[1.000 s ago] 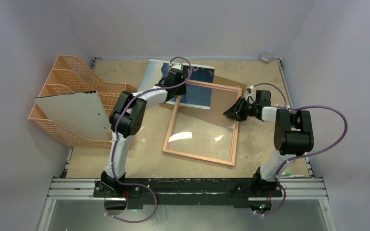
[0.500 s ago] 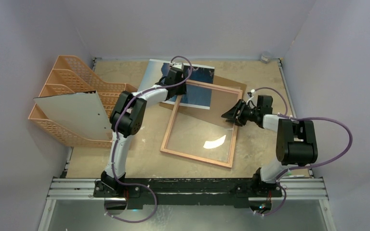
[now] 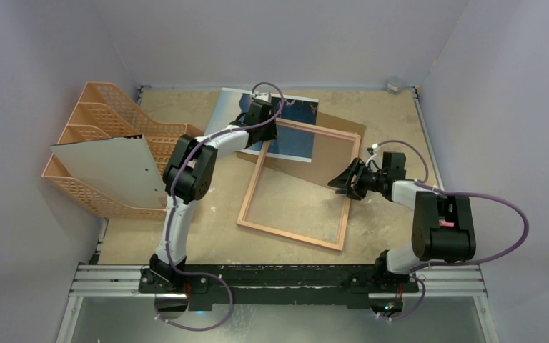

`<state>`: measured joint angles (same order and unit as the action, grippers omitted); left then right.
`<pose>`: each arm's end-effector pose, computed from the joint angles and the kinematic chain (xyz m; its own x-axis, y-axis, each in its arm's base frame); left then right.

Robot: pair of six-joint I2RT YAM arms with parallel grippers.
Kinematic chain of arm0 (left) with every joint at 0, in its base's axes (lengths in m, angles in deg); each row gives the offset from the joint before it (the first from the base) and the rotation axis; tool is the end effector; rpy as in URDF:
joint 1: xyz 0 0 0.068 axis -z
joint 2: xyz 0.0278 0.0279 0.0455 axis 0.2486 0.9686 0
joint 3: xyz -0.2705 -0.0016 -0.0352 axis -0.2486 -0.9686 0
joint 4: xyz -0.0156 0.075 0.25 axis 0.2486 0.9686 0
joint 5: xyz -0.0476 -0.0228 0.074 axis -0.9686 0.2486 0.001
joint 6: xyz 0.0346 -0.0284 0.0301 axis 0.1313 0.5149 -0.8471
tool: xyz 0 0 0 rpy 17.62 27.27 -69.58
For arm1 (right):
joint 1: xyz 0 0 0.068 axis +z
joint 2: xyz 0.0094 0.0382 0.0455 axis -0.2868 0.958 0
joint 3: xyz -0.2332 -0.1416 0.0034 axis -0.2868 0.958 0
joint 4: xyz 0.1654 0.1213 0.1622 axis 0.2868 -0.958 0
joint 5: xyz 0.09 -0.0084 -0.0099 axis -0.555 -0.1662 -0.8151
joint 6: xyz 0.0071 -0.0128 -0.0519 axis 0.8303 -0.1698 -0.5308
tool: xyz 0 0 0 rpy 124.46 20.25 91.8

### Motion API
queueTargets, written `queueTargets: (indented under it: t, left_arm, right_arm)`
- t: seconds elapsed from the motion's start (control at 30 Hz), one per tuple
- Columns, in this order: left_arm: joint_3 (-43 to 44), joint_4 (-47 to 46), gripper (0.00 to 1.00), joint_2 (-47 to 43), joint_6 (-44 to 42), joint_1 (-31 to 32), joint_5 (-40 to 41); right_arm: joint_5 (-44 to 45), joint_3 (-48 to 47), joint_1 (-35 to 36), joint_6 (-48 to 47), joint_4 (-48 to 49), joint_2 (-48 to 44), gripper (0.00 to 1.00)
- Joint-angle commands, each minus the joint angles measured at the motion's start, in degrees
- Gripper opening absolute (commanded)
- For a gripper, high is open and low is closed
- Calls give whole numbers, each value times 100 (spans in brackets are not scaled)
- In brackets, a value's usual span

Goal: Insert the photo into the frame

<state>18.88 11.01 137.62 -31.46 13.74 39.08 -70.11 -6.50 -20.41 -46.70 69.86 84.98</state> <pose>0.4508 -0.2362 0.1552 -0.6795 -0.1653 -0.7148 0.0754 0.9534 -0.2921 0.2698 0.0082 0.1513 -0.8407 0.4517 -0.2985 0.0099 0.5640 0.8257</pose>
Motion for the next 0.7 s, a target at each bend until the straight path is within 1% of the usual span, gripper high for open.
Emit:
queueTargets:
  t: [0.0,0.07,0.23,0.27,0.3,0.33,0.43,0.5,0.57,0.67]
  left_arm:
    - [-23,660,41,312,199,-2,-179]
    - [-24,661,41,306,232,-2,-188]
    - [-6,650,41,288,290,-10,-240]
    - [2,655,41,289,297,-10,-249]
    - [11,667,41,287,308,-10,-263]
    - [18,667,41,285,317,-18,-278]
    - [21,670,41,284,358,-36,-315]
    - [21,670,41,279,376,-50,-335]
    - [36,677,41,278,394,-62,-346]
    - [47,677,41,257,398,-74,-372]
  right_arm:
    - [-289,123,23,-273,-325,-239,58]
    - [-348,183,32,-267,-311,-307,55]
    - [-507,275,62,-249,-242,-389,45]
    - [-499,264,67,-278,-261,-395,44]
    - [-487,274,74,-295,-281,-404,45]
    - [-488,272,99,-326,-310,-406,48]
    - [-442,251,267,-431,-397,-402,62]
    - [-450,241,409,-444,-434,-360,67]
    - [-410,216,560,-489,-545,-286,67]
    - [-398,205,585,-452,-589,-326,58]
